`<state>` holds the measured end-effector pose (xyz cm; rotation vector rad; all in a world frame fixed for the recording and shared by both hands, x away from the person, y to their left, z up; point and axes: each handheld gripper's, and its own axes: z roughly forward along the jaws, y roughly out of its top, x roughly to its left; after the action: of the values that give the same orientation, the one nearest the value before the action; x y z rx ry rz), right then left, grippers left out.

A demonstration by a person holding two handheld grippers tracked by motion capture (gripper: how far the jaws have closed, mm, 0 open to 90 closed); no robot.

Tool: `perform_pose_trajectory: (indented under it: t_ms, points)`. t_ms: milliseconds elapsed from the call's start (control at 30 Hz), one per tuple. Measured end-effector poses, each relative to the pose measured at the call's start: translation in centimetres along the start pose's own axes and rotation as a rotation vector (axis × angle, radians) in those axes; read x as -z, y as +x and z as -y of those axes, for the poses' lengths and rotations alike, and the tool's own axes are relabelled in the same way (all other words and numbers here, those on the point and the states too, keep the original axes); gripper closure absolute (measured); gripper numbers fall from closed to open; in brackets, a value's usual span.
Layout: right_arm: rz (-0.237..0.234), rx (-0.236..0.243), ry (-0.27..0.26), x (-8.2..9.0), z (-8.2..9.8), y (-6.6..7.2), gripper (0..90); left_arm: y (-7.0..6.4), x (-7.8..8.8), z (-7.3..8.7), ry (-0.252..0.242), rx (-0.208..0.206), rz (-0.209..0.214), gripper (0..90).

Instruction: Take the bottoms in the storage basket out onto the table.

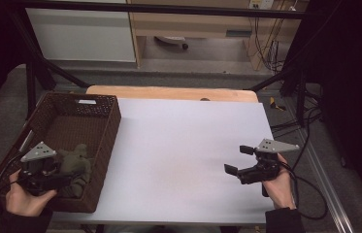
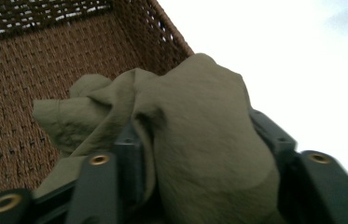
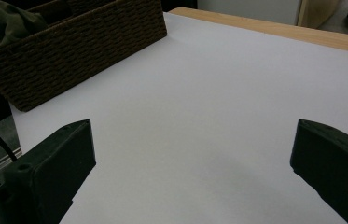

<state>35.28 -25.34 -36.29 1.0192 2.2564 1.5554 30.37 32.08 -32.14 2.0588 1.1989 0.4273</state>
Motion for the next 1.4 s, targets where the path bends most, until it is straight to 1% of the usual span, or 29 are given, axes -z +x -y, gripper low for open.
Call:
perform_pose_trajectory:
  t_ms: [167, 200, 233, 400, 567, 800, 1000, 1133, 1233, 1400]
  points:
    - [-0.001, -0.001, -0.001, 0.0, 0.0, 0.0, 0.6, -0.2, 0.0, 0.0, 0.02, 0.0, -0.009, 59.7]
    - [0.0, -0.001, -0.002, 0.0, 0.0, 0.0, 0.6, -0.2, 0.1, 0.0, 0.021, 0.001, -0.011, 59.7]
    - [0.001, -0.001, 0.0, 0.0, 0.0, 0.0, 0.6, -0.2, 0.1, 0.0, 0.021, 0.0, -0.012, 62.6]
    - [0.0, -0.002, -0.002, 0.1, 0.0, 0.0, 0.6, -0.2, 0.3, -0.1, 0.015, -0.004, -0.011, 67.4]
    - [-0.001, -0.002, -0.003, 0.1, 0.0, 0.0, 0.6, -0.1, 0.9, -0.3, -0.007, 0.0, -0.003, 68.9]
    - [0.001, -0.003, -0.003, 0.1, 0.0, 0.0, 0.6, -0.1, 1.3, -0.7, -0.009, -0.017, -0.005, 69.6]
    - [0.002, -0.002, -0.003, 0.1, 0.0, -0.1, 0.6, 0.0, 2.0, -1.1, -0.036, -0.01, -0.004, 69.9]
    - [0.0, -0.004, -0.002, 0.1, 0.0, -0.1, 0.6, 0.2, 2.4, -1.4, -0.044, -0.004, -0.008, 70.7]
    - [0.001, -0.004, -0.001, 0.1, 0.0, -0.1, 0.6, 0.4, 2.7, -1.9, -0.043, -0.011, -0.014, 70.8]
    - [0.0, -0.004, 0.0, 0.1, -0.1, -0.1, 0.6, 0.4, 3.2, -3.1, -0.048, -0.036, -0.032, 70.9]
